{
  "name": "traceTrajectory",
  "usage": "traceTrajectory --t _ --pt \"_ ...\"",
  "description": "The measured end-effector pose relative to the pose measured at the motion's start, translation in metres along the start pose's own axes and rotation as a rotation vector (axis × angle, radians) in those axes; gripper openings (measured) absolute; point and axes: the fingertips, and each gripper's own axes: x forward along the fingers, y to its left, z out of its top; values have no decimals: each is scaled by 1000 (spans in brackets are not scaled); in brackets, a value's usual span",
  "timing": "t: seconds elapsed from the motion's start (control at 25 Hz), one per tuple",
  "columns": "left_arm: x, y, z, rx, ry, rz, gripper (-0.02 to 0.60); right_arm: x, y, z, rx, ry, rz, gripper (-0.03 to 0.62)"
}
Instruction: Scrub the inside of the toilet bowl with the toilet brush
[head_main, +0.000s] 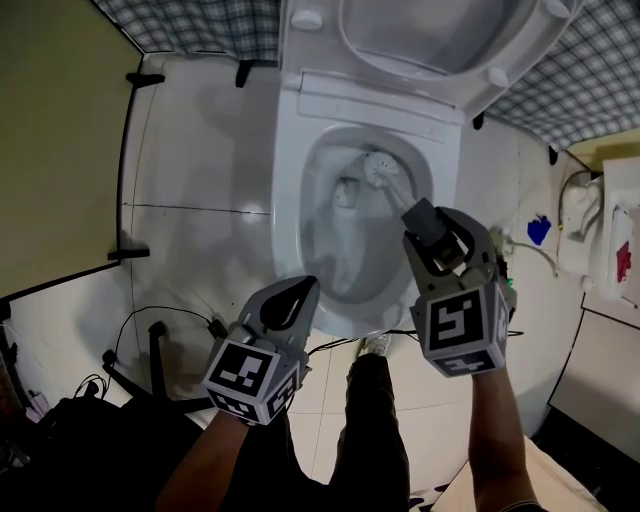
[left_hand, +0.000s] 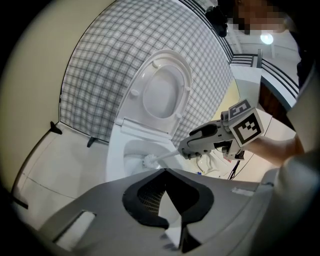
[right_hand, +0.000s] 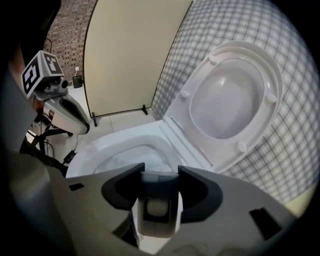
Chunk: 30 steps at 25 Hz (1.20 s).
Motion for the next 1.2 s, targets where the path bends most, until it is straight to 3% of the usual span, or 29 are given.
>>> traceTrajectory --t 0.2,0.56,0.72,0.88,1.2 --pt "2 3 2 -1 0 4 9 1 -13 20 -7 -112 -73 221" --pt "4 6 0 -2 5 9 9 31 -10 46 -62 -227 -88 221" --pt "4 5 1 -7 0 8 9 20 -14 51 -91 -200 -124 221" --pt "4 10 0 -14 2 11 9 16 -19 35 -13 -155 -176 222" --pt "2 12 -4 -18 9 14 9 37 -16 56 -51 -294 -183 222"
